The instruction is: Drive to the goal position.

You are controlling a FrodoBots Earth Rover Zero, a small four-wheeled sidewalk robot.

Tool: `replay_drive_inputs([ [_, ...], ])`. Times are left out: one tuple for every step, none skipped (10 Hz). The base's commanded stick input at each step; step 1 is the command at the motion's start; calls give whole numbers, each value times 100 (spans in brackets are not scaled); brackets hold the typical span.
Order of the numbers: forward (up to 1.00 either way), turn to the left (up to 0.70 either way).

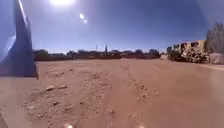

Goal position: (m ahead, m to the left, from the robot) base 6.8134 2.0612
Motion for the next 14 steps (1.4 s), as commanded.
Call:
replay_drive_inputs([
  [70, 0],
  [70, 0],
  [70, 0],
  [70, 0],
  [70, 0],
  [70, 0],
  [70, 0],
  [70, 0],
  [70, 0],
  [70, 0],
  [70, 0],
  [70, 0],
  [70, 0],
  [70, 0],
])
